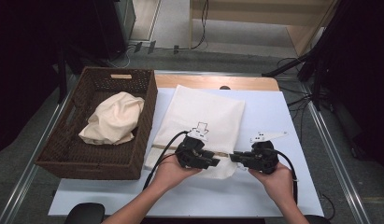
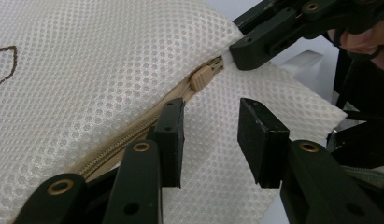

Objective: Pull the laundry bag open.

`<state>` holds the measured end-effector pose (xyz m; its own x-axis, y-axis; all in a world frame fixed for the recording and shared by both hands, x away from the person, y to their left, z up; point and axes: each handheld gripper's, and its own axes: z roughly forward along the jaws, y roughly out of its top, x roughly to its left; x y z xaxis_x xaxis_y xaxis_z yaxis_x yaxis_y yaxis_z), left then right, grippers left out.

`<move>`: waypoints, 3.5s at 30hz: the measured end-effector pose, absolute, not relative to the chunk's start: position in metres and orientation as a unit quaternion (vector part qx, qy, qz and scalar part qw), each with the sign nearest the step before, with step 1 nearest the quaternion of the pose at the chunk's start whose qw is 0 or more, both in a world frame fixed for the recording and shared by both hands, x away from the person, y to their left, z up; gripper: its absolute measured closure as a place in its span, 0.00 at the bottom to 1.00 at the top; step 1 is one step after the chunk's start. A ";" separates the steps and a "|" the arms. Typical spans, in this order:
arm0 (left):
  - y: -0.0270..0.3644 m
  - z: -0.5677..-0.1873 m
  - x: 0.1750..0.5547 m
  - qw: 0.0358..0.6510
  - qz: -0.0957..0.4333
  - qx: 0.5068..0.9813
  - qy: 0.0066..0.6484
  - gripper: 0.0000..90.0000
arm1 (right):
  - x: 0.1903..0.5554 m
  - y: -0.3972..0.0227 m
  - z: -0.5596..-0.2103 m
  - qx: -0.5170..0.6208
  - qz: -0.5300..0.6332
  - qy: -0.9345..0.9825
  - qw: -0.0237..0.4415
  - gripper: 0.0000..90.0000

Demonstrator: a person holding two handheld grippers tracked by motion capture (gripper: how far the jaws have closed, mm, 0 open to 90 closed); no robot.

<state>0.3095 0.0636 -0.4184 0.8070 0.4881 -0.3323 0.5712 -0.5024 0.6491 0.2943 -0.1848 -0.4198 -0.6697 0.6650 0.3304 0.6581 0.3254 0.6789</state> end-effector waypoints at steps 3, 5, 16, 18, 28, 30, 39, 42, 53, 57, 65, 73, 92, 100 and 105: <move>0.061 -0.420 0.310 0.400 -0.052 0.862 0.306 0.70 | 0.293 -0.183 -0.419 0.405 0.416 0.814 0.006 0.93; 0.059 -0.421 0.310 0.397 -0.048 0.865 0.303 0.70 | 0.292 -0.182 -0.418 0.402 0.416 0.816 0.007 0.93; 0.056 -0.431 0.315 0.396 -0.052 0.867 0.297 0.68 | 0.287 -0.175 -0.415 0.387 0.418 0.822 0.013 0.93; 0.055 -0.432 0.315 0.401 -0.058 0.865 0.295 0.68 | 0.288 -0.175 -0.415 0.386 0.418 0.822 0.013 0.93; 0.054 -0.431 0.313 0.407 -0.053 0.861 0.300 0.85 | 0.288 -0.174 -0.415 0.386 0.415 0.824 0.014 0.93; 0.053 -0.432 0.313 0.404 -0.053 0.863 0.299 0.86 | 0.288 -0.174 -0.415 0.389 0.414 0.823 0.015 0.93; 0.048 -0.431 0.308 0.400 -0.054 0.867 0.292 0.90 | 0.287 -0.171 -0.416 0.392 0.412 0.822 0.018 0.93; 0.049 -0.432 0.310 0.398 -0.058 0.866 0.296 0.92 | 0.287 -0.170 -0.416 0.391 0.410 0.824 0.018 0.93; 0.051 -0.432 0.312 0.397 -0.072 0.865 0.299 0.96 | 0.286 -0.170 -0.416 0.390 0.411 0.823 0.020 0.93; 0.052 -0.432 0.313 0.395 -0.076 0.865 0.301 0.97 | 0.286 -0.170 -0.417 0.391 0.410 0.824 0.020 0.93; 0.055 -0.432 0.317 0.403 -0.107 0.854 0.312 0.97 | 0.286 -0.171 -0.415 0.392 0.412 0.822 0.018 0.93; 0.054 -0.431 0.315 0.395 -0.094 0.862 0.304 0.97 | 0.285 -0.168 -0.414 0.386 0.400 0.830 0.029 0.94; 0.069 -0.429 0.324 0.367 -0.058 0.867 0.332 0.97 | 0.290 -0.185 -0.417 0.407 0.412 0.815 0.022 0.94; 0.074 -0.430 0.327 0.371 -0.058 0.863 0.338 0.97 | 0.291 -0.190 -0.415 0.411 0.412 0.813 0.027 0.94; 0.077 -0.431 0.328 0.365 -0.054 0.865 0.339 0.97 | 0.292 -0.196 -0.415 0.415 0.406 0.814 0.040 0.93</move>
<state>0.3284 0.0767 -0.4314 0.7638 0.5483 -0.3405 0.6265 -0.5030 0.5954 0.2919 -0.1956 -0.4150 -0.6531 0.7072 0.2708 0.6419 0.3273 0.6935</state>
